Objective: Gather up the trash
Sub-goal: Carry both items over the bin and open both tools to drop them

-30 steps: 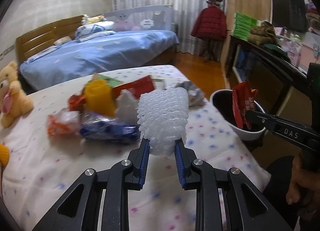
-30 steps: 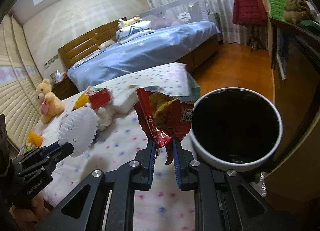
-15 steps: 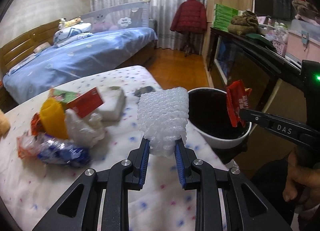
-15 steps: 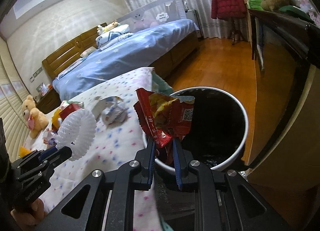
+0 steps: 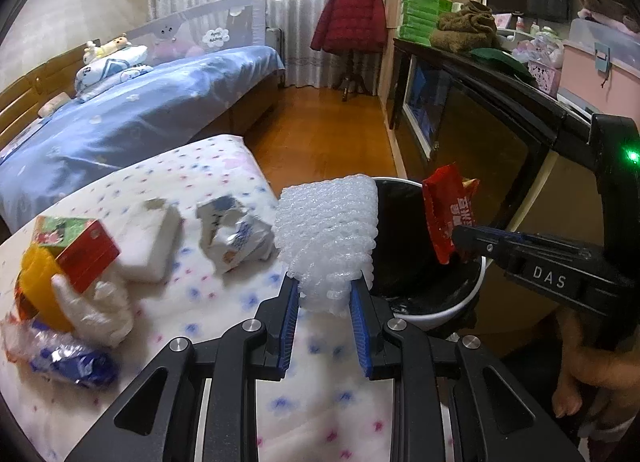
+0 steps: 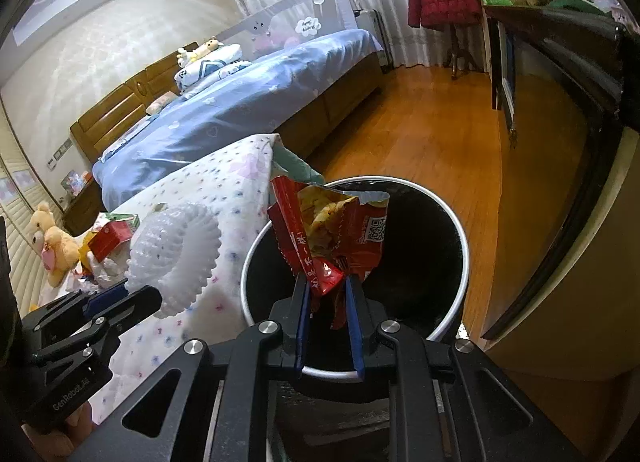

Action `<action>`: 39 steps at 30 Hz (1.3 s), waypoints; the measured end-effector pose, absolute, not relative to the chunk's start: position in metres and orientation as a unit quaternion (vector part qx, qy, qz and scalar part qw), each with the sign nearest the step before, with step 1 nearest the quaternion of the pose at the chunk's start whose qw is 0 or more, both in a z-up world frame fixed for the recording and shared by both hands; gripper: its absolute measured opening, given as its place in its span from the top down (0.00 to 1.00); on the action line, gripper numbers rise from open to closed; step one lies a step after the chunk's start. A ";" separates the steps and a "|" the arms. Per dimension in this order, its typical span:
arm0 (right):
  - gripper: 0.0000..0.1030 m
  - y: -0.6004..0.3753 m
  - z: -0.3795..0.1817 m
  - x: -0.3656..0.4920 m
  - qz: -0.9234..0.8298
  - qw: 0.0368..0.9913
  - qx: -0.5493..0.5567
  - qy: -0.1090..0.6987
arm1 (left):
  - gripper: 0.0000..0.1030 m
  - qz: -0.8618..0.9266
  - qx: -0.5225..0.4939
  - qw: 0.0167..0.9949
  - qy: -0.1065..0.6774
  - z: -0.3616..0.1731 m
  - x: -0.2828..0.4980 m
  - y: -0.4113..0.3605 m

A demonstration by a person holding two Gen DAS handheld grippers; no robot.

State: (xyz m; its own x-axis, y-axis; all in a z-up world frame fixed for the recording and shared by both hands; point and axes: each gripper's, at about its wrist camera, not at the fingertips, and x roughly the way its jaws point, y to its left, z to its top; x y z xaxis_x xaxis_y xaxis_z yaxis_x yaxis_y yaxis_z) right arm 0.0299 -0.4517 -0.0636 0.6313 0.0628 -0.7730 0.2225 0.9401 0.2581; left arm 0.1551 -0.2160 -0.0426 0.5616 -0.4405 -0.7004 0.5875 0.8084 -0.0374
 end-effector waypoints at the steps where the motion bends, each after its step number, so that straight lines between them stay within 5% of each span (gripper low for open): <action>1: 0.83 -0.453 -0.064 0.030 -0.045 0.887 0.168 0.428 | 0.77 -0.295 0.101 0.876 0.367 -0.044 0.158 -0.219; 13: 0.82 -0.475 -0.074 0.038 -0.054 0.877 0.183 0.440 | 0.74 -0.306 0.119 0.863 0.383 -0.059 0.176 -0.255; 16: 0.79 -0.481 -0.076 0.039 -0.058 0.874 0.192 0.442 | 0.66 -0.309 0.121 0.860 0.387 -0.061 0.180 -0.261; 21: 0.52 -0.488 -0.081 0.039 -0.062 0.866 0.211 0.449 | 0.51 -0.307 0.126 0.862 0.382 -0.062 0.177 -0.261; 28: 0.51 -0.487 -0.081 0.035 -0.059 0.866 0.222 0.445 | 0.44 -0.296 0.108 0.868 0.383 -0.061 0.164 -0.247; 32: 0.31 -0.480 -0.076 0.032 -0.055 0.870 0.225 0.434 | 0.39 -0.281 0.084 0.876 0.382 -0.061 0.154 -0.227; 39: 0.25 -0.451 -0.069 0.030 -0.037 0.878 0.223 0.423 | 0.37 -0.242 0.048 0.892 0.378 -0.058 0.130 -0.183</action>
